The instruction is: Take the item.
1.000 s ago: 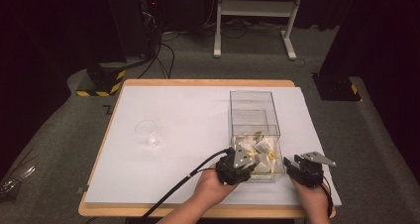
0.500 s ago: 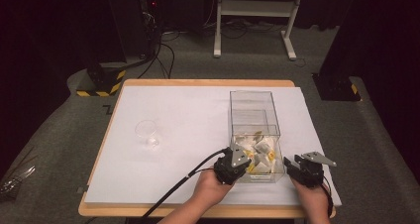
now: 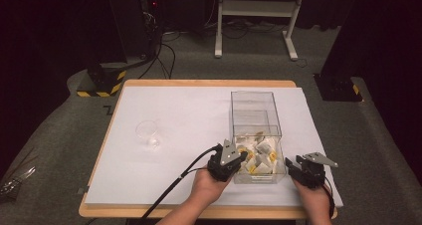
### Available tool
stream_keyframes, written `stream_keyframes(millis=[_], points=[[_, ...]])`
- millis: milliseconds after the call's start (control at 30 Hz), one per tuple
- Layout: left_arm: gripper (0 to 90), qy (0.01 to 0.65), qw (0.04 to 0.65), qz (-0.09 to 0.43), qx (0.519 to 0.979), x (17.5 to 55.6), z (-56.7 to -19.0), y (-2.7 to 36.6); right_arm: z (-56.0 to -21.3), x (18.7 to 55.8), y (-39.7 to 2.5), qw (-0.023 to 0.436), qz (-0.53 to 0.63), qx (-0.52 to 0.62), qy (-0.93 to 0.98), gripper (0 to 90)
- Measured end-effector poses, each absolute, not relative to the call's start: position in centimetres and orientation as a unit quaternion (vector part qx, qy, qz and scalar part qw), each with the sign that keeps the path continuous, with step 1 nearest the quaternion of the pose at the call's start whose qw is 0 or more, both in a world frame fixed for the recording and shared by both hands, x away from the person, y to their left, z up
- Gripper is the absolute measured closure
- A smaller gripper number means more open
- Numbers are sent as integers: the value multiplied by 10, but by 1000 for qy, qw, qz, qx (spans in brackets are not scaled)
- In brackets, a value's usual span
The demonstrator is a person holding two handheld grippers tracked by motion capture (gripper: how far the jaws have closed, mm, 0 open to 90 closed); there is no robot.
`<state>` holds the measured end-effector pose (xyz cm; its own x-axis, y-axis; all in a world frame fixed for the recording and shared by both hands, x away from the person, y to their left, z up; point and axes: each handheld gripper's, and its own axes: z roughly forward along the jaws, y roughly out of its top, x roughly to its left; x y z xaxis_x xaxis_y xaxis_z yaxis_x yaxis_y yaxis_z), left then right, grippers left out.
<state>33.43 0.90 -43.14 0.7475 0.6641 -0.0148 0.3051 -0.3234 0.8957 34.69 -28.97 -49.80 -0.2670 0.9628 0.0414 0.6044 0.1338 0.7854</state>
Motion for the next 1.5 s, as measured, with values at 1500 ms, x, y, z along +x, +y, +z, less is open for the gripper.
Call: stream_keyframes(millis=[1500], points=[[899, 294, 618, 206, 699, 321, -369, 44, -499, 347, -288, 252, 355, 551, 712, 529]])
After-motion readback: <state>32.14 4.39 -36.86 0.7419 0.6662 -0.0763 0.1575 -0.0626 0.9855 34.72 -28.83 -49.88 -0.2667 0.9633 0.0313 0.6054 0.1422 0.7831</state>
